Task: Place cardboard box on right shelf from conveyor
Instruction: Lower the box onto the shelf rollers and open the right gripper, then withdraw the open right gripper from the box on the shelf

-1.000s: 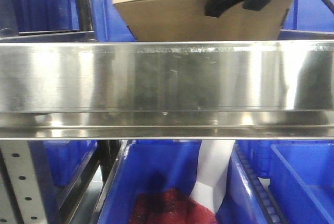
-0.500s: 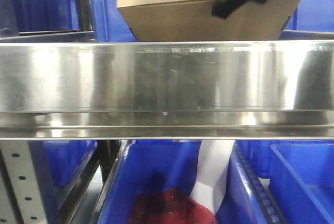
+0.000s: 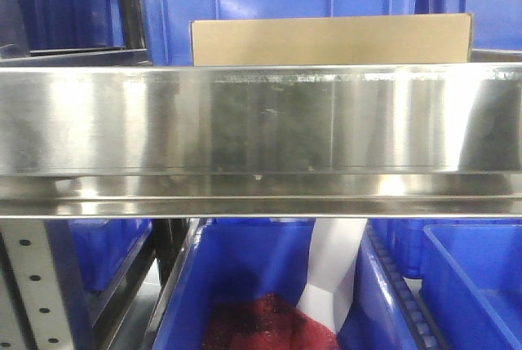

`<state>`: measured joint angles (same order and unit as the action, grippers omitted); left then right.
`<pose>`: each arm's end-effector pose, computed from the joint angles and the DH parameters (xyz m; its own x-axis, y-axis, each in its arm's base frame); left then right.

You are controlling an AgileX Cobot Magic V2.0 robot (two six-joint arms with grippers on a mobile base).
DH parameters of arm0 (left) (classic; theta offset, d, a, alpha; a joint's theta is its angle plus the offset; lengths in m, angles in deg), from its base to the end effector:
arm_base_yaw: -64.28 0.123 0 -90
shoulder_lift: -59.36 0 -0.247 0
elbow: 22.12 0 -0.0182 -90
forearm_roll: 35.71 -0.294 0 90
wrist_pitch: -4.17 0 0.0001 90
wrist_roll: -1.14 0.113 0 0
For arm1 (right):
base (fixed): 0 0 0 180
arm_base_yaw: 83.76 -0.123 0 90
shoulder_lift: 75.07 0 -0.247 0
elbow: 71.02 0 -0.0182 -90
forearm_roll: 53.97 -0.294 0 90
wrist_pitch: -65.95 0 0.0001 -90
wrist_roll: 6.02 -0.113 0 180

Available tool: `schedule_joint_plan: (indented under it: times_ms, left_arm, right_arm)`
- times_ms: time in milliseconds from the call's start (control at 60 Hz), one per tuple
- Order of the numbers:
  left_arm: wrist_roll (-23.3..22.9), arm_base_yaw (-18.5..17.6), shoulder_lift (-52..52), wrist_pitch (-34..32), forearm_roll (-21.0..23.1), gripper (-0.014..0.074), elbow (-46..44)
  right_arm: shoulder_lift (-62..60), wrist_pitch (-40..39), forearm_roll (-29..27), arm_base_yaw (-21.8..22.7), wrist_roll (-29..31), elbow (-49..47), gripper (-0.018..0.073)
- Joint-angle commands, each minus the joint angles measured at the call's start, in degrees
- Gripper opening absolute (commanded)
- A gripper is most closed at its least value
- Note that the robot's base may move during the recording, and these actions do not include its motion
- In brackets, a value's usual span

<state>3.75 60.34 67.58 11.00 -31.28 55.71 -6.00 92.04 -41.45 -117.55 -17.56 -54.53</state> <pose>0.1600 -0.0121 0.1910 -0.0522 -0.0277 -0.9983 0.0763 0.9966 -0.0316 0.2623 0.1625 0.3540 -0.3015 -0.1963 -0.9330 -0.4783 0.8777 -0.0301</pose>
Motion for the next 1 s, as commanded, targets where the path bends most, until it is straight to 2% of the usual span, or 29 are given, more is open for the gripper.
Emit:
schedule_joint_plan:
  times_ms: [0,67,117,233,333,983]
  left_arm:
    - [0.0,-0.3,-0.8,-4.9,0.3,-0.0116,0.6]
    - [0.0,-0.3,-0.8,-4.9,0.3,-0.0116,0.6]
    - [0.0,-0.3,-0.8,-4.9,0.3,-0.0116,0.6]
    - [0.0,-0.3,-0.8,-4.9,0.3,-0.0116,0.6]
    - [0.0,-0.3,-0.8,-4.9,0.3,-0.0116,0.6]
    - [0.0,-0.3,-0.8,-4.9,0.3,-0.0115,0.6]
  right_arm:
    - [-5.4,-7.7,2.3,0.2,-7.9,2.7,0.0200]
    - [-8.8,-10.5,2.2,0.2,-10.1,6.6,0.0095]
    - [-11.3,-12.3,2.2,0.2,-10.4,9.0,0.0050]
    - [-15.2,-15.7,2.2,0.2,-10.4,13.7,0.0056]
    - [-17.0,-15.7,2.2,0.2,-10.4,15.9,0.0056]
    - [-17.2,-16.1,2.3,0.2,-10.2,16.4,0.0056]
